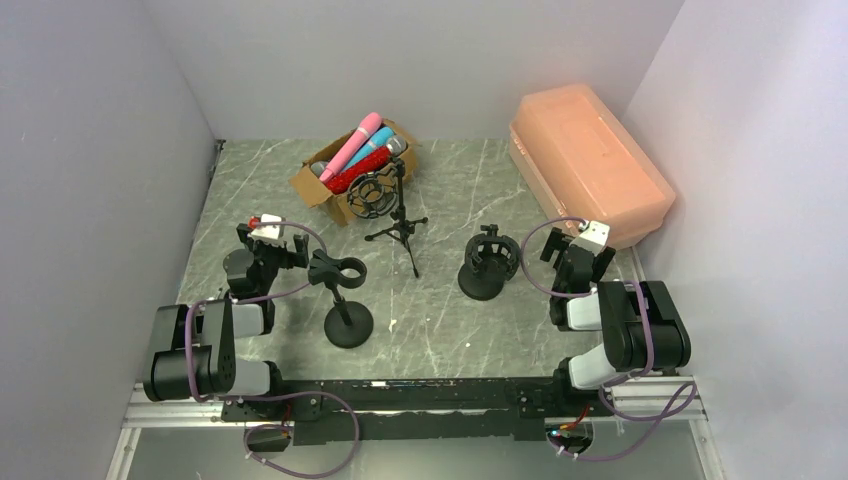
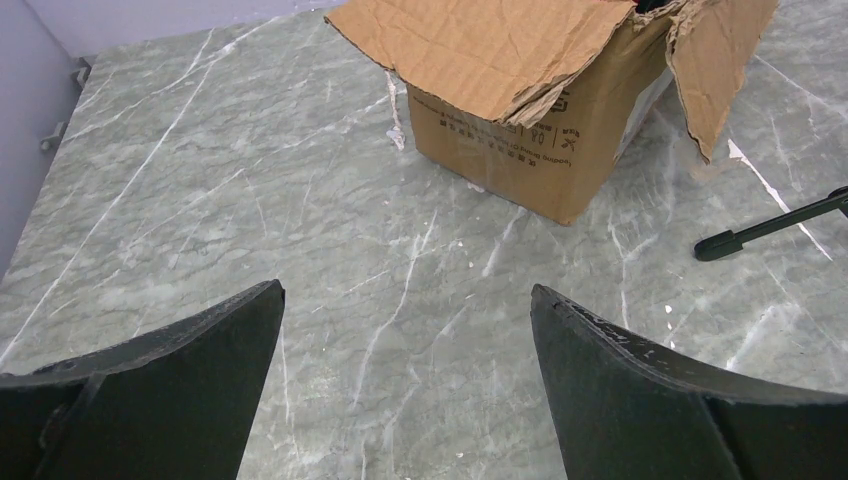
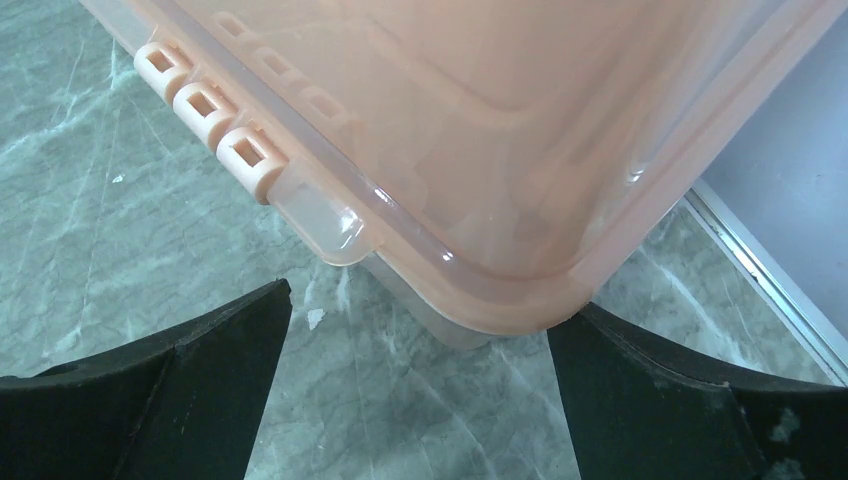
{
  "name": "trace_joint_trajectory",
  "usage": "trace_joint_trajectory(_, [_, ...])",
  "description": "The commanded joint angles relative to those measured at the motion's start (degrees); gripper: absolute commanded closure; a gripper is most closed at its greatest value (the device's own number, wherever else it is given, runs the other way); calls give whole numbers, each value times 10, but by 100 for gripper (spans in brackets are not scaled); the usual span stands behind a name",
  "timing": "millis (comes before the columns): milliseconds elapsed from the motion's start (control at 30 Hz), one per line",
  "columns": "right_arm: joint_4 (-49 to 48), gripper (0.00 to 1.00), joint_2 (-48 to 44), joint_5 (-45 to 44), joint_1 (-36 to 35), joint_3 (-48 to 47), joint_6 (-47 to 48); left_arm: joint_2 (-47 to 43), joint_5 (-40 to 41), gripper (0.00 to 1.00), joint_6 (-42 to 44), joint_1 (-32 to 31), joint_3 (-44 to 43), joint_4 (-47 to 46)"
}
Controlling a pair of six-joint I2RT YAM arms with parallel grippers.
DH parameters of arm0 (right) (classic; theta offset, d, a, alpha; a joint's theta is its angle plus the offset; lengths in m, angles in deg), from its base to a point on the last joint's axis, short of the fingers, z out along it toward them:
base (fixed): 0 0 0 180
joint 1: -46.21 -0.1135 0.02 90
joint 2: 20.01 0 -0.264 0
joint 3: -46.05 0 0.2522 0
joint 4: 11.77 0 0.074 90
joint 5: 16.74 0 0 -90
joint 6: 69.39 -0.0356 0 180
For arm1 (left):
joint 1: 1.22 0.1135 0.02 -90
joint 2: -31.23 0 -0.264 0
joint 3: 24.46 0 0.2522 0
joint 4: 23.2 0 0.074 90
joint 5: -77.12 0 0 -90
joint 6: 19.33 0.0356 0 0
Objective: Attach the microphones to the stand
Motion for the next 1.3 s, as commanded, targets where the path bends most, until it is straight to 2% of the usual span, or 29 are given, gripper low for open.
trace_joint_trajectory(0, [-47, 0, -11, 19, -5, -15, -4, -10, -1, 1, 2, -1, 0, -18])
trace_joint_trajectory(200, [-48, 0, -14, 14, -5, -16, -4, -9, -1, 1, 2, -1, -1, -17])
trace_joint_trajectory(267, [-19, 0, -27, 25, -5, -22, -10, -8, 0, 1, 3, -1, -5, -11])
trace_joint_trajectory(400, [-52, 0, -61, 20, -5, 2, 2, -14, -7, 1, 1, 0, 2, -25])
trace_joint_trajectory(467, [62, 0, -108, -22, -5, -33, -43, -36, -15, 1, 5, 2, -18, 34])
trace_joint_trajectory(500, [174, 0, -129, -46, -5, -60, -67, -50, -20, 1, 8, 3, -38, 89])
trace_joint_trajectory(533, [239, 0, -144, -63, -4, -87, -88, -66, -22, 1, 12, 3, -66, 159])
trace_joint_trajectory(600, [348, 0, -164, -65, -4, -122, -129, -90, -30, 1, 17, 6, -114, 251])
trace_joint_trajectory(667, [432, 0, -180, -41, -2, -149, -155, -117, -59, 1, 16, 22, -126, 288])
trace_joint_trajectory(733, [483, 0, -196, -6, -1, -160, -203, -142, -95, 1, 6, 43, -136, 326])
trace_joint_trajectory(833, [497, 0, -264, 77, 4, -135, -242, -165, -165, 1, -13, 83, -180, 425])
trace_joint_trajectory(900, [508, 0, -310, 150, 28, -129, -233, -173, -210, 1, -21, 108, -220, 502])
trace_joint_trajectory(967, [564, 0, -340, 187, 27, -166, -212, -186, -236, 1, -24, 124, -251, 563])
trace_joint_trajectory(1100, [705, 0, -378, 165, -25, -268, -182, -219, -256, 1, -3, 131, -305, 681])
trace_joint_trajectory(1267, [810, 1, -401, 131, -117, -365, -163, -248, -272, 1, 13, 131, -361, 785])
